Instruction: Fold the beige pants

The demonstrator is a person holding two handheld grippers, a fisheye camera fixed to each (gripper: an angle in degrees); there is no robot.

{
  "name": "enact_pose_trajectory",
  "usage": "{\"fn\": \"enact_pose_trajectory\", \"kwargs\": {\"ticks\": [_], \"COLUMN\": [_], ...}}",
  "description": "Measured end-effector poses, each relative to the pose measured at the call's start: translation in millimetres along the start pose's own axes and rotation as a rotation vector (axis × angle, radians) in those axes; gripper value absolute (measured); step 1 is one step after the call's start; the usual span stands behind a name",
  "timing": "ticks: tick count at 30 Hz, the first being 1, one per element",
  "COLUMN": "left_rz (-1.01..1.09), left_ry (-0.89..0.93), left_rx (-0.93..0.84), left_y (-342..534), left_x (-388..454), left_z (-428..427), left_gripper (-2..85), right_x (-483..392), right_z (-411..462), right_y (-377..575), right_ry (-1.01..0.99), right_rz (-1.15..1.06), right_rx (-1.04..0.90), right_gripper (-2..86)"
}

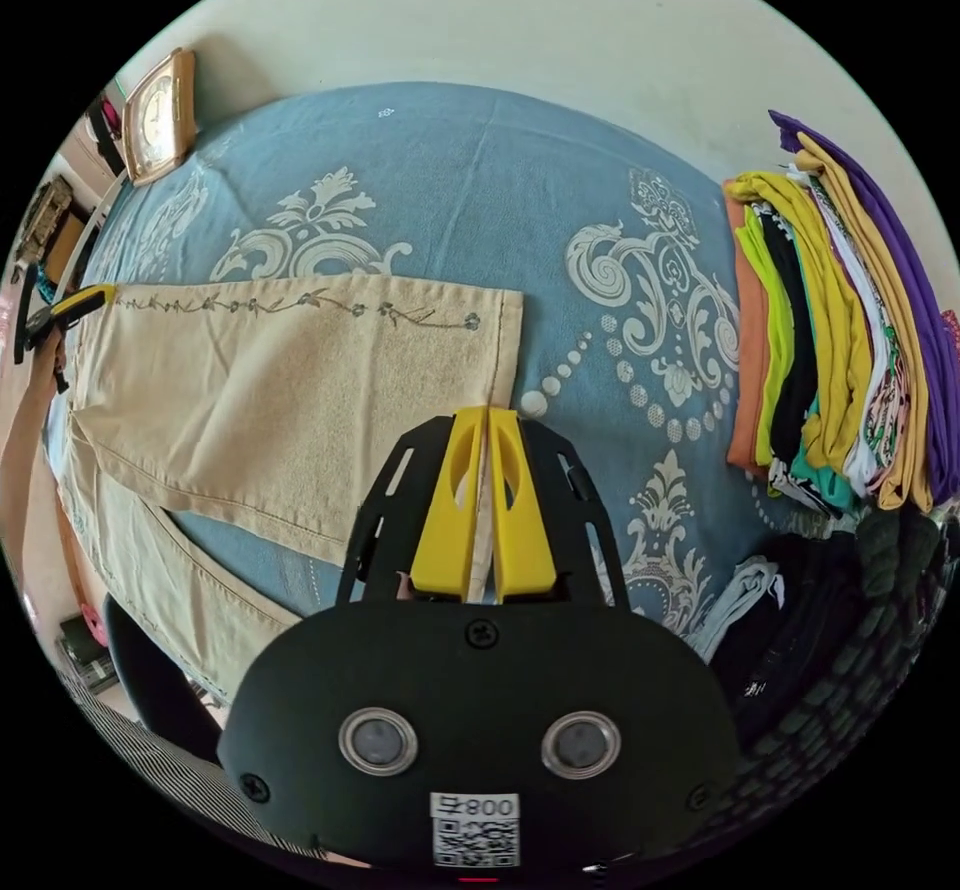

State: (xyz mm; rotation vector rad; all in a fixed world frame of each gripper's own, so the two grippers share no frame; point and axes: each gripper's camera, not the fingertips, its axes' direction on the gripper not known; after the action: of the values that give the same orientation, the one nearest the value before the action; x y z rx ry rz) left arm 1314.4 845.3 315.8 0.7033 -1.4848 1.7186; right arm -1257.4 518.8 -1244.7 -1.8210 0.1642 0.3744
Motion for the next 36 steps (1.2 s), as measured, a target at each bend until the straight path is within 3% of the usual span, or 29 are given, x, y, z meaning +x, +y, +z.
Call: {"fn": "enact_pose_trajectory", "kwargs": {"ticks": [6, 8, 12, 13, 18, 22, 26, 32, 36], "left_rz": [-0.097, -0.164, -0.139, -0.11, 0.074, 0.159, 0.129, 0.106, 0.064], "left_ry": [0.002, -0.085, -0.076, -0.003, 0.173, 0.108, 0.125, 0.124, 0.161], "left_rx": [0.159, 0.214, 0.076, 0.077, 0.129, -0.068, -0.028, 0.0, 0.146], "left_y": [-6.8, -9.2, -19.0, -17.8, -21.4, -32.5, -24.6, -5.9, 16.5], "left_x": [-0.1, -0.4, 7.0, 11.9, 36.5, 48.5, 45.6, 43.8, 34.4], "left_z": [-25.9, -27.6, -1.6, -0.1, -5.1, 27.9, 33.0, 35.9, 19.0], "left_gripper": [0.4, 0.6, 2.3, 3.5, 8.1, 8.2, 5.1, 1.2, 0.8], "right_x": [36.1, 40.9, 43.4, 45.0, 64.6, 83.8, 94.6, 87.7, 97.6], "right_z": [-51.3, -58.7, -10.6, -3.3, -21.2, -48.3, -42.8, -29.9, -89.6], "right_y": [-11.7, -20.2, -39.3, -39.2, -19.3, -20.6, -52.5, -82.1, -73.3], "right_ry": [-0.117, -0.082, -0.096, -0.11, -0.125, -0.123, -0.25, -0.15, -0.188], "right_rz": [0.033, 0.041, 0.026, 0.031, 0.073, 0.134, 0.147, 0.142, 0.092], "right_rx": [0.105, 0.124, -0.055, -0.087, -0.019, 0.081, 0.083, 0.004, 0.138], "right_gripper": [0.3, 0.2, 0.4, 0.4, 0.9, 5.6, 8.0, 1.7, 0.6]}}
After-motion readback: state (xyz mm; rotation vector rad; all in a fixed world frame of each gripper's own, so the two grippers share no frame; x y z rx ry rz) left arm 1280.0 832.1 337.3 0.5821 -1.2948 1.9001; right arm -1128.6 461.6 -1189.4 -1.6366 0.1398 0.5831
